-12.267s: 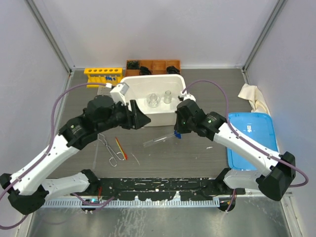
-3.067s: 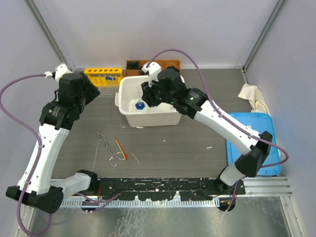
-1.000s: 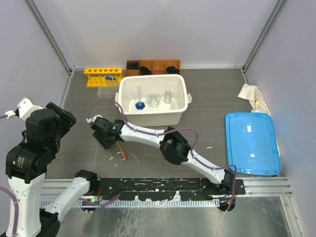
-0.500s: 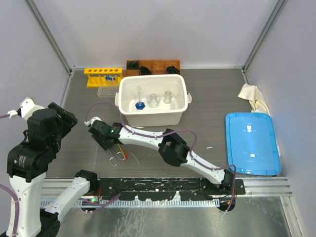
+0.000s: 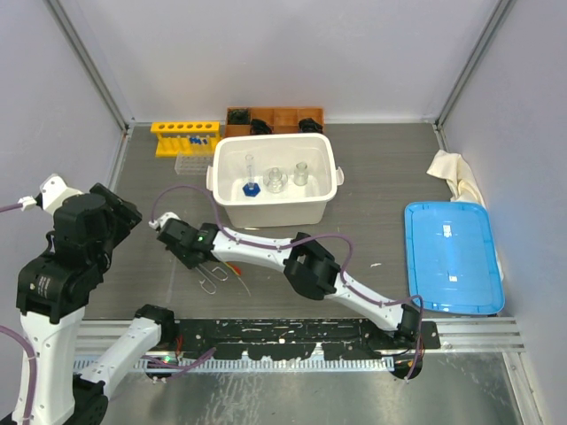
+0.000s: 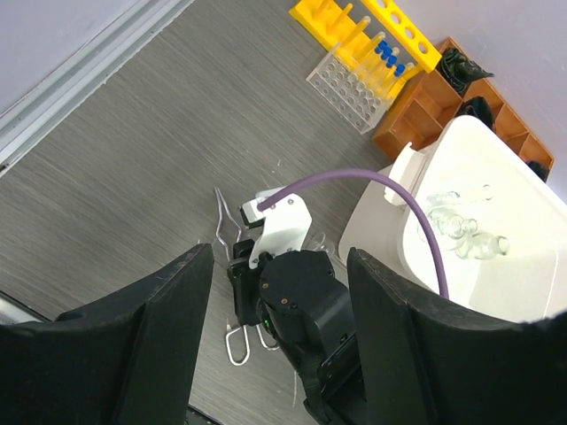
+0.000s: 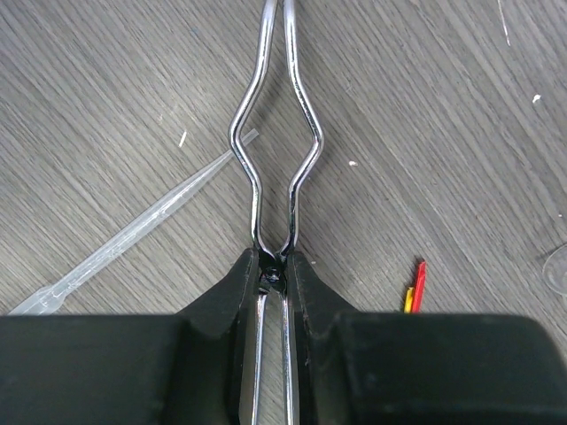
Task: Organize the chemistry lab equipment
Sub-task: Pick up the chemistry item at the center of the board.
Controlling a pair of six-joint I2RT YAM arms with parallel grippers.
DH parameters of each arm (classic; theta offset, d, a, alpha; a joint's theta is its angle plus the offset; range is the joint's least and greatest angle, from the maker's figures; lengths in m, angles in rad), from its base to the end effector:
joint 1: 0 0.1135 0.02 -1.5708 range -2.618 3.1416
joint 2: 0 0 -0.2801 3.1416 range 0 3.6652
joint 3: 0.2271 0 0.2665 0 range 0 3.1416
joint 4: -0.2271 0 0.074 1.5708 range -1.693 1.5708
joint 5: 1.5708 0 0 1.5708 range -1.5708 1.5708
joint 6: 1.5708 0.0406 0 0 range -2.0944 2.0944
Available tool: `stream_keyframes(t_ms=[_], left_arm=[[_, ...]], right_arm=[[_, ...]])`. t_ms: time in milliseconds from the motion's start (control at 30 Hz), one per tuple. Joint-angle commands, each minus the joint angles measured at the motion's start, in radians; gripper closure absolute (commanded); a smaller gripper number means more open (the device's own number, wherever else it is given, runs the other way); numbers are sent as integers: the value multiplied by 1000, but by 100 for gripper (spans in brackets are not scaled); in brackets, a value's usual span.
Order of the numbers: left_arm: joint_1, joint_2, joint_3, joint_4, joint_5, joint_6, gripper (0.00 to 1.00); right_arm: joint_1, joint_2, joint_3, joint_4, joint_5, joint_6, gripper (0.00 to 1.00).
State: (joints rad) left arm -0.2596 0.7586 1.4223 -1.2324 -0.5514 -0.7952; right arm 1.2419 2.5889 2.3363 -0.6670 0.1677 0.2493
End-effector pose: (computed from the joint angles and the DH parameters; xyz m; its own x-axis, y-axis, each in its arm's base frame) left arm 0.0787 0.0011 0.4549 -0.2159 -0.5719 -0.7914 -0.5172 0.7544 -0.4041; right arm 0.1983 0.5599 0.1631 -0.4711 -0.6273 -0.6202 -0.8092 0.5871 0.0209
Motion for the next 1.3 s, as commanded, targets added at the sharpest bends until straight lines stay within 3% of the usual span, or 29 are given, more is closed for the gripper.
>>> stream_keyframes(t_ms=[0,333,600,967,1100,1267], left_arm=[[4,6,0,58,2,15,36],[4,34,-28,126,18,17,36],[4,89,-25,202,31,28,36],[4,234,26,358,90,41,36],[3,282,42,402,104,44,36],[4,338,52,460,119,44,36]], right_arm=[[5,-62,-33,0,10,-15,99],[2,-261,-60,-58,-1,-13,99],[-21,-418,51,-274,-32,-24,99],[-186,-691,-94,-446,17,-137,99],[-316,-773,-153,-416,-34,-152,99],[-388,-783,-154,-381,38,-224,99]])
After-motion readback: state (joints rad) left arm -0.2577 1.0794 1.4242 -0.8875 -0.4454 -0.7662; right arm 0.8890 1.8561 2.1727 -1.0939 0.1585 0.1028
